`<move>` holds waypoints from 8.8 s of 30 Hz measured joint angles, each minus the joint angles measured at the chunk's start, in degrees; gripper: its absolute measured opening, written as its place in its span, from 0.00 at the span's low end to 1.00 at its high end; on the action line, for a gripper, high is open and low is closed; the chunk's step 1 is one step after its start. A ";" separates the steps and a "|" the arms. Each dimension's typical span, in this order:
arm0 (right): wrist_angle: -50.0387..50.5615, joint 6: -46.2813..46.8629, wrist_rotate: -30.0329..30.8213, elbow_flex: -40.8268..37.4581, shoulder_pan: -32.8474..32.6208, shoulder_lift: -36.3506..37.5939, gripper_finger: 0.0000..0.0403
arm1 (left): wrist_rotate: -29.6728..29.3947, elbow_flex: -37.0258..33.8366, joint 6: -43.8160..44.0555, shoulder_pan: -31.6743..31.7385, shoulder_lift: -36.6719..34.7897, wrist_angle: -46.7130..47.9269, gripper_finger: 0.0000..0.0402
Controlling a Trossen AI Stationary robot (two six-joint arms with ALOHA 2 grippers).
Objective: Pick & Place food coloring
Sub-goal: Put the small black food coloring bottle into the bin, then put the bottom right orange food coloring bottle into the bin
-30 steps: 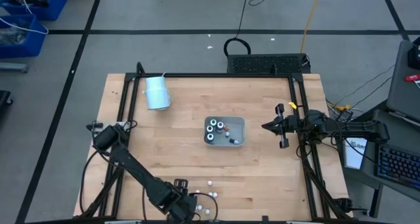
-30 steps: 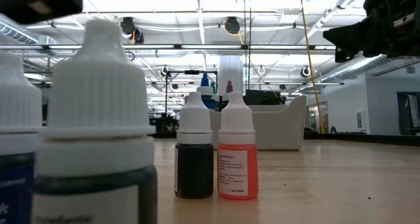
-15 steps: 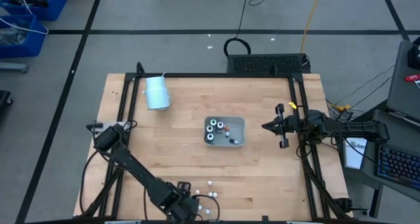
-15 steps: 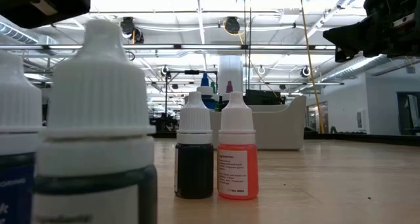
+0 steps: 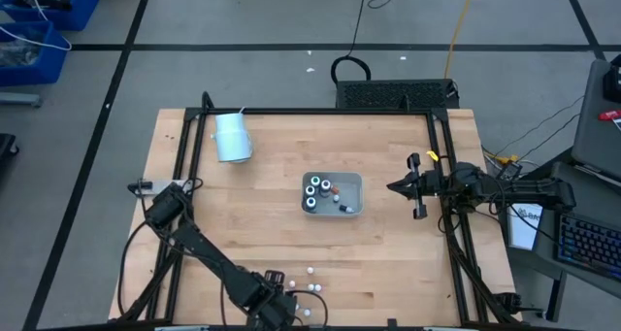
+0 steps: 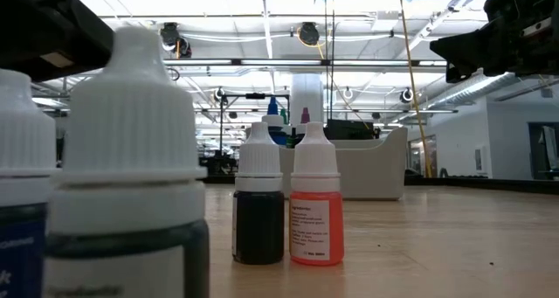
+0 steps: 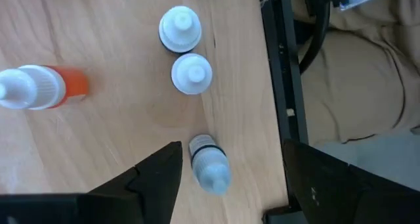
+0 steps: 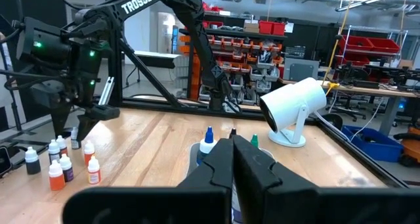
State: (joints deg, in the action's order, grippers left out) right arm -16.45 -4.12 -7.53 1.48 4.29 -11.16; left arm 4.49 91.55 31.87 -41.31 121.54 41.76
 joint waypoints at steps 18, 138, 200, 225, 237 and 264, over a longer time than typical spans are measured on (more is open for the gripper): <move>0.00 0.39 0.00 0.00 0.00 0.00 0.00 | 0.09 0.00 0.07 0.30 -0.05 1.51 0.37; -2.99 3.48 0.02 0.00 0.00 -0.44 0.00 | -13.78 22.40 -35.75 41.38 9.15 2.70 0.15; -2.14 2.80 0.02 0.00 -0.02 -0.44 0.00 | -12.53 22.32 -35.20 41.15 9.59 2.88 0.15; -2.11 2.12 0.00 0.00 -0.01 -1.49 0.00 | -11.43 22.32 -37.55 41.24 13.40 0.48 0.36; -2.10 2.12 0.00 0.00 -0.02 -1.55 0.00 | -10.43 30.11 -37.60 40.57 10.85 6.74 0.56; -2.42 1.88 0.13 0.00 -0.02 -2.38 0.00 | -20.81 -29.12 -32.91 27.14 -56.88 -15.38 0.03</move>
State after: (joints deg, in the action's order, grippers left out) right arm -18.87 -2.24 -7.40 1.48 4.27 -13.54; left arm -16.31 62.43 -1.04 -14.18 64.66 26.38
